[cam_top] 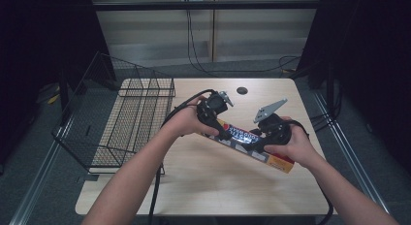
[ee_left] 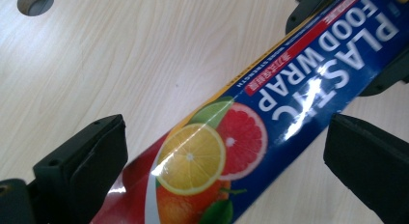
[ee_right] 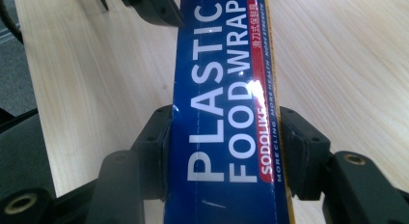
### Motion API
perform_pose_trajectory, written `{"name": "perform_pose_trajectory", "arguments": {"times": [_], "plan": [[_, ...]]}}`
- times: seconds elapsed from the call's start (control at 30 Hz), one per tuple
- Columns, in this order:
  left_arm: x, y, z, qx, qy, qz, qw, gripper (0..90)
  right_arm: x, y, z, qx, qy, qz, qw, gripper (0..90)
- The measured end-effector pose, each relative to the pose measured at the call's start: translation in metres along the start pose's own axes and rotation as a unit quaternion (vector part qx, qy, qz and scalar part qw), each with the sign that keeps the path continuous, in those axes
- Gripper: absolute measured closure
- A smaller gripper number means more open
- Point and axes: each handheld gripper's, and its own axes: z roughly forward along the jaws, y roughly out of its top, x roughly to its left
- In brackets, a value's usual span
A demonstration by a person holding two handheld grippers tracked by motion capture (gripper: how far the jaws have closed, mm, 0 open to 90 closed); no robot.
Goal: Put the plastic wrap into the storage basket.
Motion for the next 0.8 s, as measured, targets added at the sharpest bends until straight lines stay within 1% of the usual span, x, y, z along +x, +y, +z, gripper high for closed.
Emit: {"name": "perform_pose_trajectory", "arguments": {"times": [0.03,0.1,0.13,0.17,0.2,0.23,0.27,0.3,0.33,0.37,0.4,0.43,0.47,0.5,0.53,0.57,0.6,0.63,0.67,0.7,0.73,0.77,0.8], "plan": [[0.000,0.001,0.001,0.007,0.001,0.011,0.9999,1.9,0.000,0.000,0.000,0.000,0.000,0.000,1.0000,45.4],[-0.004,0.002,0.002,0.001,-0.009,0.016,0.9998,2.2,0.001,0.002,-0.001,-0.001,0.001,-0.011,0.9999,45.3],[-0.006,0.003,0.003,0.002,-0.020,0.023,0.9995,2.2,0.003,0.003,-0.002,-0.001,0.001,-0.013,0.9999,45.3],[-0.006,0.003,0.003,0.002,-0.020,0.023,0.9995,2.6,0.003,0.003,-0.002,-0.001,0.005,-0.017,0.9998,45.3],[-0.008,0.003,0.005,0.003,-0.024,0.030,0.9993,2.6,0.003,0.003,-0.002,-0.001,0.005,-0.017,0.9998,45.3],[-0.010,0.003,0.006,0.005,-0.027,0.034,0.9990,2.9,0.004,0.003,-0.002,0.001,0.007,-0.016,0.9998,45.2],[-0.011,0.003,0.006,0.010,-0.030,0.040,0.9987,3.1,0.004,0.004,-0.002,0.003,0.010,-0.023,0.9997,45.1],[-0.012,0.003,0.007,0.015,-0.031,0.048,0.9983,4.0,0.005,0.005,-0.002,0.006,0.011,-0.024,0.9996,45.1],[-0.013,0.003,0.008,0.026,-0.033,0.052,0.9978,7.7,0.004,0.005,-0.001,0.004,0.014,-0.030,0.9994,45.0],[-0.013,0.003,0.008,0.026,-0.033,0.052,0.9978,8.1,0.004,0.005,-0.001,0.004,0.014,-0.030,0.9994,45.0],[-0.015,0.002,0.010,0.028,-0.037,0.044,0.9979,9.3,0.004,0.006,-0.003,0.000,0.020,-0.028,0.9994,44.9],[-0.014,0.001,0.010,0.035,-0.035,0.062,0.9968,9.3,0.004,0.006,-0.003,0.000,0.020,-0.028,0.9994,44.9],[-0.014,0.001,0.010,0.038,-0.034,0.066,0.9965,11.7,0.003,0.007,-0.004,-0.004,0.028,-0.032,0.9991,44.9],[-0.015,0.001,0.011,0.037,-0.046,0.073,0.9956,13.7,0.003,0.008,-0.004,-0.003,0.029,-0.034,0.9990,44.8],[-0.015,0.001,0.011,0.037,-0.046,0.073,0.9956,16.1,0.003,0.009,-0.005,-0.001,0.033,-0.037,0.9988,44.8],[-0.015,0.002,0.010,0.045,-0.056,0.077,0.9945,19.0,0.003,0.009,-0.004,0.000,0.035,-0.046,0.9983,44.8],[-0.017,0.005,0.010,0.069,-0.066,0.081,0.9921,22.4,0.004,0.010,-0.004,0.002,0.038,-0.049,0.9981,44.7],[-0.018,0.006,0.009,0.085,-0.075,0.075,0.9908,25.1,0.005,0.011,-0.003,0.006,0.041,-0.056,0.9976,44.5],[-0.018,0.006,0.009,0.085,-0.075,0.075,0.9908,29.0,0.005,0.011,-0.003,0.009,0.046,-0.065,0.9968,44.5],[-0.019,0.006,0.008,0.098,-0.083,0.072,0.9891,29.0,0.005,0.011,-0.003,0.009,0.046,-0.065,0.9968,44.1],[-0.025,0.006,0.009,0.105,-0.085,0.068,0.9885,34.3,0.001,0.010,-0.003,0.001,0.069,-0.054,0.9961,41.4],[-0.025,0.006,0.009,0.105,-0.085,0.068,0.9885,36.1,0.001,0.010,-0.003,0.001,0.069,-0.054,0.9961,41.4],[-0.027,0.006,0.008,0.108,-0.089,0.073,0.9875,36.1,-0.002,0.010,-0.002,-0.001,0.082,-0.045,0.9956,40.1]]}}
